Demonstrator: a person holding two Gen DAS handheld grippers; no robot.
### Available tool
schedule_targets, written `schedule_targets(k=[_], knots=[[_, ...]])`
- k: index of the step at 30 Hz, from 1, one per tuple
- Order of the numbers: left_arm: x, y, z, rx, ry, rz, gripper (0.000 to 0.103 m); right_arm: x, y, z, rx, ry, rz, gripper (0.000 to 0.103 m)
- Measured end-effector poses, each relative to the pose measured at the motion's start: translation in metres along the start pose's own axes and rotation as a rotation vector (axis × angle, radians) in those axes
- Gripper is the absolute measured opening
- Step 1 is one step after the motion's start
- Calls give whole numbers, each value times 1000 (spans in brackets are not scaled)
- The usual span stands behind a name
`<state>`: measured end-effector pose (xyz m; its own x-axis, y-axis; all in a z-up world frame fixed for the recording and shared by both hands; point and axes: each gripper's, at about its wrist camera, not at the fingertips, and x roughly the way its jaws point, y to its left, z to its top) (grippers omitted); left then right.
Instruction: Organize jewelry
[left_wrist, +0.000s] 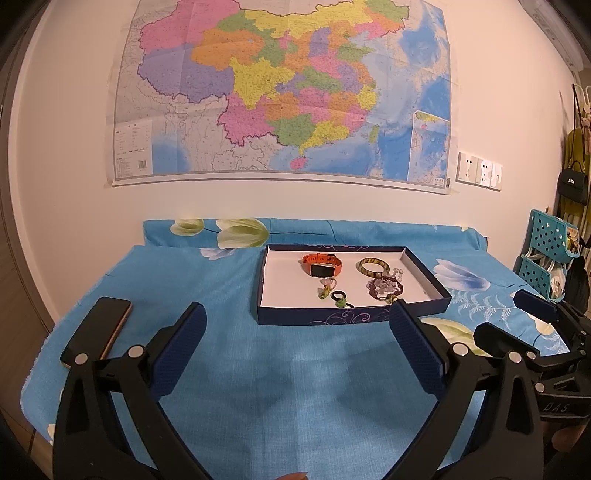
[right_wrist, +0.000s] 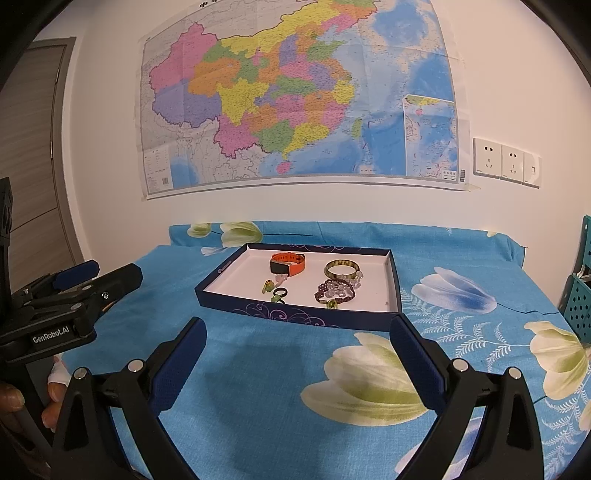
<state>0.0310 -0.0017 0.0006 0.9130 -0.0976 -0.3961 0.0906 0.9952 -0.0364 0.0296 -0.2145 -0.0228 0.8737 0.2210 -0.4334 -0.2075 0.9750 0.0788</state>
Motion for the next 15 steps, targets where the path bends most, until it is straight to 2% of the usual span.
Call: schedule_targets(k=[15], knots=[[2,2,0,-2,6,-4,97,1,0,0,0,2,-1,96]])
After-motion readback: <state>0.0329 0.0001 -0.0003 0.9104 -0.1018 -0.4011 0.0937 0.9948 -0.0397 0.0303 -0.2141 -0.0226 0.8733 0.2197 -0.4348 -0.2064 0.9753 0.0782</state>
